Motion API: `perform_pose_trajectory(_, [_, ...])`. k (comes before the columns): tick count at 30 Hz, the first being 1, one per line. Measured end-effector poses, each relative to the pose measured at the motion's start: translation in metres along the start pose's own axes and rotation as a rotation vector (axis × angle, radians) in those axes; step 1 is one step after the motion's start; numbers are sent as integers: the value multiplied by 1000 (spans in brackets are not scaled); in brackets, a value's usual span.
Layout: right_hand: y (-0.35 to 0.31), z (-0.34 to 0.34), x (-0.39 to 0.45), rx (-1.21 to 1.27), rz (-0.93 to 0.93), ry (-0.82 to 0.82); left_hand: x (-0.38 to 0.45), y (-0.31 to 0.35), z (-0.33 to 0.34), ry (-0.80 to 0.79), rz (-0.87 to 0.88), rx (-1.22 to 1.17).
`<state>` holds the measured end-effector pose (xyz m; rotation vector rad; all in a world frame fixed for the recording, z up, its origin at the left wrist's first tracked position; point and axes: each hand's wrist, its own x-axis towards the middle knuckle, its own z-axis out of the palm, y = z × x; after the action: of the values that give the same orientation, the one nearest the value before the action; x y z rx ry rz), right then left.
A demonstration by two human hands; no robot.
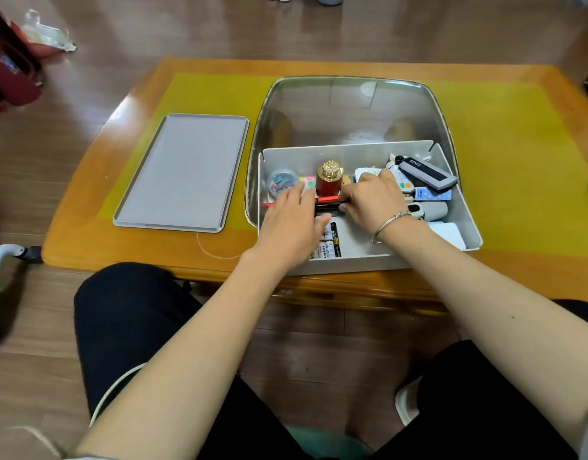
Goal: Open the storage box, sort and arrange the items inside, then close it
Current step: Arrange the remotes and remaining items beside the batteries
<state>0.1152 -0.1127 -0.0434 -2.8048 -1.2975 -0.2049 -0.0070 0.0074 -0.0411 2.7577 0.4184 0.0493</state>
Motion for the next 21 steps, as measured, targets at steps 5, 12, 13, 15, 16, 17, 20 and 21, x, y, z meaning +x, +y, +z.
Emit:
perform_pose_trajectory(5, [-7, 6, 7, -30, -2, -48, -2, 6, 8, -353, -77, 4])
perform_pose_trajectory(12, [-12, 10, 12, -93, -6, -110, -2, 6, 12, -473, -148, 24])
perform_pose_trajectory(13, [-13, 10, 12, -91, -5, -107, -2, 6, 12, -473, -149, 25])
perform_pose_trajectory(15, [-12, 11, 12, -87, -7, -100, -2, 6, 12, -464, -149, 33])
perform_pose_trajectory(16, [-12, 11, 12, -90, -10, -97, -2, 6, 12, -462, -150, 36])
perform_pose_trajectory(17, [-11, 11, 12, -91, -16, -93, -2, 6, 13, -462, -152, 40])
perform_pose_trajectory(20, [-12, 11, 12, -84, -43, -68, -3, 6, 13, -466, -158, 50])
perform_pose_trajectory(21, [-12, 11, 12, -81, -49, -63, -2, 5, 13, -468, -160, 51])
